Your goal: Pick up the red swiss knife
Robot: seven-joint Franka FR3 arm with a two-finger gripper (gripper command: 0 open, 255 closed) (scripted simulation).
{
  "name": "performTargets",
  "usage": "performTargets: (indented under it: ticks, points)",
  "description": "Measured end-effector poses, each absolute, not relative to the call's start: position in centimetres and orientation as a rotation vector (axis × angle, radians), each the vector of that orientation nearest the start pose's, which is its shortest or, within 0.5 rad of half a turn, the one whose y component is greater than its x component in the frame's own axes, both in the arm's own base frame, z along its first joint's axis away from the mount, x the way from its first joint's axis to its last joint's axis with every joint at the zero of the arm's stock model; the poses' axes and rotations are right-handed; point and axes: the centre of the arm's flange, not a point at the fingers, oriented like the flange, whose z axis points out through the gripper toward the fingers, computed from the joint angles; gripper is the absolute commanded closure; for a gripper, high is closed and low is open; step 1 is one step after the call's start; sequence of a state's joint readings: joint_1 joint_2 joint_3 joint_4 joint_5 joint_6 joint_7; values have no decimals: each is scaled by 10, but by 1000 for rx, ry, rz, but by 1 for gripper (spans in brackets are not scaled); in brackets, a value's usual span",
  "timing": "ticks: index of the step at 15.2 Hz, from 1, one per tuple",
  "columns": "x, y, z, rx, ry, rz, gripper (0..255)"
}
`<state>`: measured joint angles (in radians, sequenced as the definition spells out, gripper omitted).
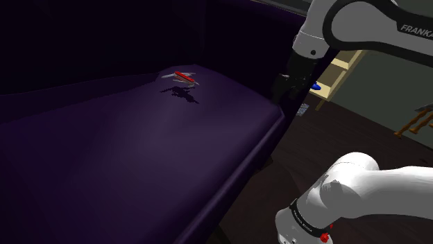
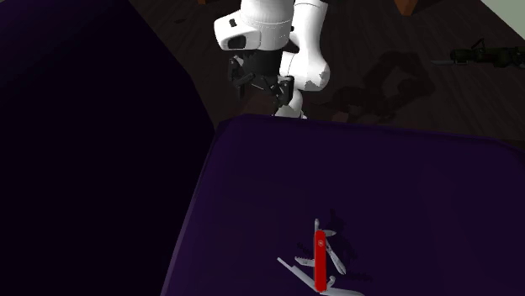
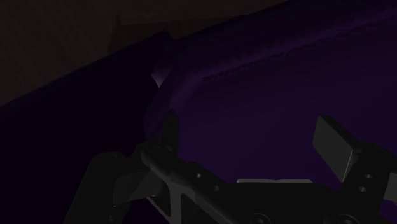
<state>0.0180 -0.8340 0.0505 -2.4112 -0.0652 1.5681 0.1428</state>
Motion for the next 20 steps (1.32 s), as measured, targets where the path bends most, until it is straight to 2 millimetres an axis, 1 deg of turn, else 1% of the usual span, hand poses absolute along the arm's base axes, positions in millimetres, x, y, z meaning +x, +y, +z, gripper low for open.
performTargets:
  ticks: [1,2,6,8,11,13,14,16,20]
  points:
    - [293,17,579,-3241,147,0,0]
    - [297,22,579,-3240,143,0,0]
    - [333,49,581,-3229,113,6,0]
    - [351,64,578,-3222,97,10,0]
    - [382,89,582,-3212,72,15,0]
    - [404,107,581,-3205,55,19,0]
    - [410,116,580,-3201,46,21,0]
    - [430,137,579,-3194,29,24,0]
    - [467,170,579,-3179,-4,31,0]
